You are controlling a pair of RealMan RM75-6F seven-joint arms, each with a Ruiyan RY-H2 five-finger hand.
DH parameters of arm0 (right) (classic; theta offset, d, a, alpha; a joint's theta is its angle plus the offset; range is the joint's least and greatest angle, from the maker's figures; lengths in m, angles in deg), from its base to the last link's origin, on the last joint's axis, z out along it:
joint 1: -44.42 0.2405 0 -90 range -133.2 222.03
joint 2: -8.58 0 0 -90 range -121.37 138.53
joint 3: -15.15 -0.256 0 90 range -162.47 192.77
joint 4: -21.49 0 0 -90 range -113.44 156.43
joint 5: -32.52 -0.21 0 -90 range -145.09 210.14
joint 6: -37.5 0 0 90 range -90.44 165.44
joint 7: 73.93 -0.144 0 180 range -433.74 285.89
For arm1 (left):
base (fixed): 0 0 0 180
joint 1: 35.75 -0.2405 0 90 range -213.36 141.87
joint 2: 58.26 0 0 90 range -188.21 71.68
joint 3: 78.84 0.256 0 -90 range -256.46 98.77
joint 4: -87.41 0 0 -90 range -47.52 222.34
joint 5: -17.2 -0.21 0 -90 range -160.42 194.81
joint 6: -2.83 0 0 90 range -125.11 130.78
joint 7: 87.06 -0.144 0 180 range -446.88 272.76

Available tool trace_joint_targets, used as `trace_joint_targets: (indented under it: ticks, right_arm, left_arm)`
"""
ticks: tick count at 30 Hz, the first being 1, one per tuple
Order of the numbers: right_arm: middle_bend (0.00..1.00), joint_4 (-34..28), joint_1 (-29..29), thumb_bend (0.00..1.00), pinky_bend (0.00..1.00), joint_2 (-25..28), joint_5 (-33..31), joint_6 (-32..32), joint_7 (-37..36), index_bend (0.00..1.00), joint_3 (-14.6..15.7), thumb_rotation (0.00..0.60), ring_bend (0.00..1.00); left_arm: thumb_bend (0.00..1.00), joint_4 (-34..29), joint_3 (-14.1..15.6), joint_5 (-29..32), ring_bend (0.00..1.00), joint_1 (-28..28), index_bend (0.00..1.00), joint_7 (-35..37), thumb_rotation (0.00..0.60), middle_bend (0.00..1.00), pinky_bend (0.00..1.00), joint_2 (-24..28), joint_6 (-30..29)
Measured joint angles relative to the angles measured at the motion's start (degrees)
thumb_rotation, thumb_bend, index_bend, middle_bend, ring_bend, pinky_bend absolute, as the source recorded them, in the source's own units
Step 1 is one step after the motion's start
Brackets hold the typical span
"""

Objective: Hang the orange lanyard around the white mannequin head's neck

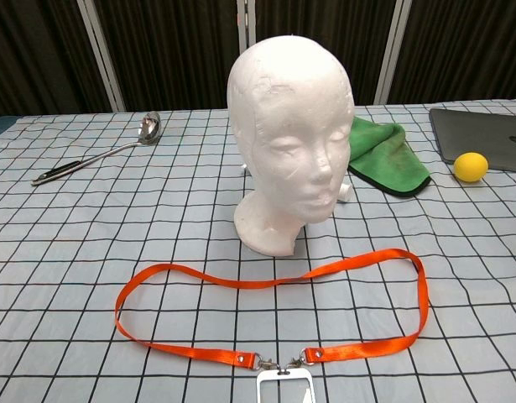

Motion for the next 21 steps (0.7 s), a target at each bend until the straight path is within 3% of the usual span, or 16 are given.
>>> trace_joint_targets:
  ticks: [14,21]
  right_arm:
    - [0.00,-0.4,1.5,0.07,0.00,-0.2,-1.9,4.7,0.0,0.15,0.3,0.600,0.00]
    - [0.00,-0.4,8.4,0.15,0.00,-0.9,-7.8,19.0,-1.0,0.36,-1.3,0.600,0.00]
  left_arm:
    - [0.00,0.7,-0.2,0.9,0.00,0.3,0.00,-1.3,0.600,0.00,0.00,-0.9,1.1]
    - [0.00,1.5,-1.3,4.1,0.00,1.3,0.00,-3.4,0.600,0.00,0.00,-2.6,3.3]
